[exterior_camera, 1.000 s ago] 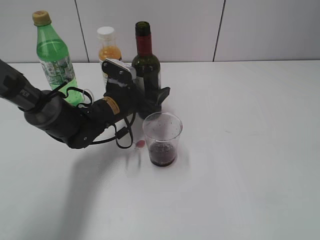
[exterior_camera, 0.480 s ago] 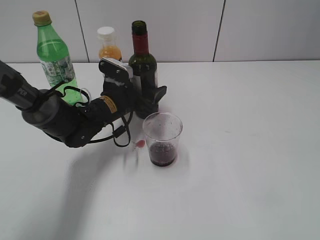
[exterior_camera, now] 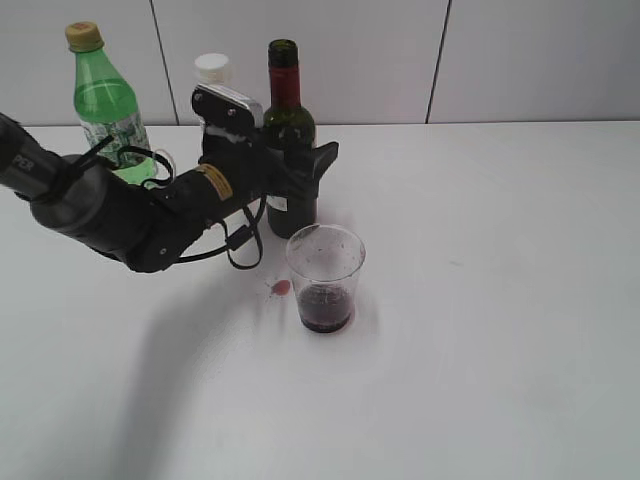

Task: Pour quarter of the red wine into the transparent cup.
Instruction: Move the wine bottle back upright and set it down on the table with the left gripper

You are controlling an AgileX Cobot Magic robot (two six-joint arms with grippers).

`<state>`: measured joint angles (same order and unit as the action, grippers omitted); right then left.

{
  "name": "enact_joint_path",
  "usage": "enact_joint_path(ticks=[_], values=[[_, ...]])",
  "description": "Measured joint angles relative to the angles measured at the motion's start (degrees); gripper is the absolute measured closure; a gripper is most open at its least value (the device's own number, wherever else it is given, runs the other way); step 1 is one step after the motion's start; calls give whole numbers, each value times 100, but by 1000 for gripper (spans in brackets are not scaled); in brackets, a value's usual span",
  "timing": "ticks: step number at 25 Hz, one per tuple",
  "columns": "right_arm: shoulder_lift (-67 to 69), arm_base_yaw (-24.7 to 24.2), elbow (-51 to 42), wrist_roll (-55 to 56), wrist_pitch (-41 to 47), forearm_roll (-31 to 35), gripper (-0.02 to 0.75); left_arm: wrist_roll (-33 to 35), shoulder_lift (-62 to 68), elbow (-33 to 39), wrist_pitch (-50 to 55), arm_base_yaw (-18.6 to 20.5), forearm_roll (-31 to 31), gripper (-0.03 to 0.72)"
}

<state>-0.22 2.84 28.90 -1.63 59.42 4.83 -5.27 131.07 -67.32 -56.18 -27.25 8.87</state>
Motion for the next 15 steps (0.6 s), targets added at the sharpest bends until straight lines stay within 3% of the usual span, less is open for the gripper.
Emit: enact_joint_path(ticks=[15], values=[[0, 0, 0, 0, 0, 0, 176, 8, -1470, 388, 489, 0, 10, 34]])
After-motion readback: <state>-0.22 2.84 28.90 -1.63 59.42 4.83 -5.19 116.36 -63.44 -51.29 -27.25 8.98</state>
